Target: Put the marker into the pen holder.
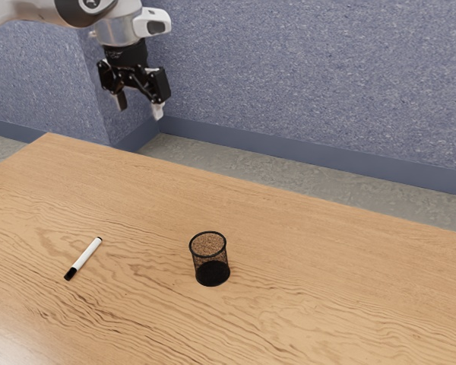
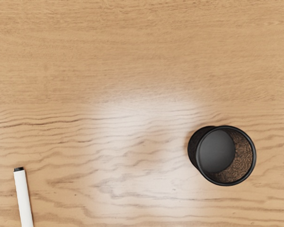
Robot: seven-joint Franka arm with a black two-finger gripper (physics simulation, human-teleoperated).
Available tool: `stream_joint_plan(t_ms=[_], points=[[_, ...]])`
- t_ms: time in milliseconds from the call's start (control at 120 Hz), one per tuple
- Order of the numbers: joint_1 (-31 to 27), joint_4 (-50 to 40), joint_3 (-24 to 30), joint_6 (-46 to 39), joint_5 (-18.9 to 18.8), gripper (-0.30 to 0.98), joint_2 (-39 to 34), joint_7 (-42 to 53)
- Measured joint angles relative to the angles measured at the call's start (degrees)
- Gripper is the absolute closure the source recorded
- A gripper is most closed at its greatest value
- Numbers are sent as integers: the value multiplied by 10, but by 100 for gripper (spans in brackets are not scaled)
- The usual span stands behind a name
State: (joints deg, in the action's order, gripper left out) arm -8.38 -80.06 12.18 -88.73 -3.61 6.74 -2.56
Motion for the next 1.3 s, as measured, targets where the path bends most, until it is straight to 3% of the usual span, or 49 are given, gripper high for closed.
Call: stream_joint_plan(t_ms=[275,400,558,867,1050,1300], points=[[-32,19,2,6,20,0,12,-5],[33,50,7,24,-20,0,21,-9],[-34,-91,4,-15,-73,0,48,-10],[-126,-227,4,-116,-88,0,102,13],[-81,-335,-74,-197,-85,0,84,39],[-57,-440,-126,-258,-74,0,52,75]])
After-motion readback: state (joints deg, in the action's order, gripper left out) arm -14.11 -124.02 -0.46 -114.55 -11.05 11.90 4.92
